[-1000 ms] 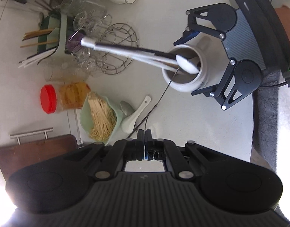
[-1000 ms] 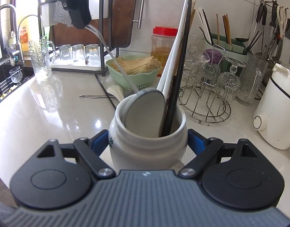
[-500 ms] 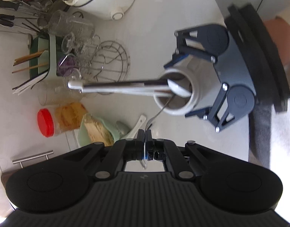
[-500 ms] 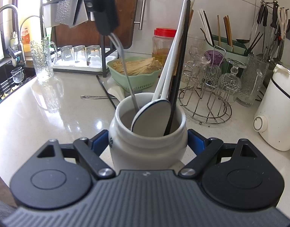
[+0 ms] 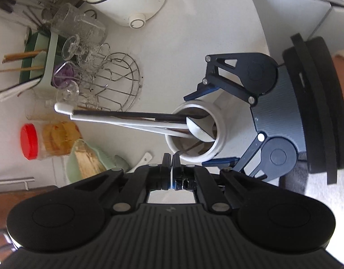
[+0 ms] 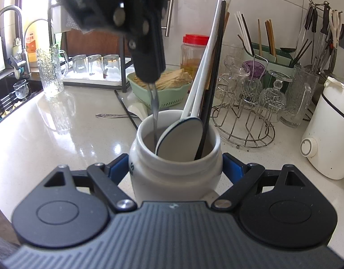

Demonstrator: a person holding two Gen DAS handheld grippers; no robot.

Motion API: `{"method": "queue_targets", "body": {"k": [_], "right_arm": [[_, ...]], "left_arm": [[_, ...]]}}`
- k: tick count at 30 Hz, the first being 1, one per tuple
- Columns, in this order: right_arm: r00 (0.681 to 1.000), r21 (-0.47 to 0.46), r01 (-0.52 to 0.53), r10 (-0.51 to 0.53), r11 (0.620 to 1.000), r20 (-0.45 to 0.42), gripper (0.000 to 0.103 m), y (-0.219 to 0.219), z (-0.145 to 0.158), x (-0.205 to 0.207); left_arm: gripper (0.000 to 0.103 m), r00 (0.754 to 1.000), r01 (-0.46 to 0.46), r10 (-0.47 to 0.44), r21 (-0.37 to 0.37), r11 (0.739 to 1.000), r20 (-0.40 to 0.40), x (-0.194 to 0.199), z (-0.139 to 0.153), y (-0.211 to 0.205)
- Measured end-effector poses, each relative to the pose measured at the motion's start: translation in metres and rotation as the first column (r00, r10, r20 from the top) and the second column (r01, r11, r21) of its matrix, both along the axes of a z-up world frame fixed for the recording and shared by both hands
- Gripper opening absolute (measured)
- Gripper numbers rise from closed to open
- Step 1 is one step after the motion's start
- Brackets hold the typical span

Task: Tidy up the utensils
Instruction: 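Lower the fork into the jar and open the left gripper, then withdraw the left gripper and move it toward the black chopstick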

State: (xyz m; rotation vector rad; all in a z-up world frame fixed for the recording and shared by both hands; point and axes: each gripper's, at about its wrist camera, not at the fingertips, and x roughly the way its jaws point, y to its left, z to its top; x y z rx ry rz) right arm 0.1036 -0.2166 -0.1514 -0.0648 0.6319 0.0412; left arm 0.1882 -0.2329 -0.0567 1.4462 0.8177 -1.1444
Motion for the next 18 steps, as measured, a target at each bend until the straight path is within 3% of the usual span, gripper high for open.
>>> {"method": "queue_targets", "body": {"k": [5, 9, 11, 13, 18], "right_arm": [[1.000, 0.000, 0.001, -0.001, 1.000, -0.001, 0.090, 0.000, 0.000, 0.000], [1.000, 0.002, 0.006, -0.006, 1.000, -0.003, 0.090, 0.001, 0.000, 0.000], [1.000, 0.001, 0.010, -0.010, 1.000, -0.004, 0.090, 0.001, 0.000, 0.000], [1.000, 0.000, 0.014, -0.014, 1.000, -0.005, 0.090, 0.002, 0.000, 0.000], [1.000, -0.002, 0.030, -0.030, 1.000, -0.006, 0.090, 0.004, 0.000, 0.000]], "left_arm": [[0.001, 0.995, -0.088, 0.084, -0.071, 0.994, -0.053, 0.012, 0.005, 0.000], [0.004, 0.979, -0.182, 0.168, -0.134, 0.974, -0.112, 0.021, 0.013, 0.006], [0.014, 0.960, -0.262, 0.238, -0.170, 0.950, -0.149, 0.030, 0.016, 0.011], [0.036, 0.940, -0.323, 0.287, -0.214, 0.922, -0.185, 0.037, 0.021, 0.019], [0.037, 0.878, -0.468, 0.391, -0.326, 0.821, -0.274, 0.049, 0.030, 0.052]]}}
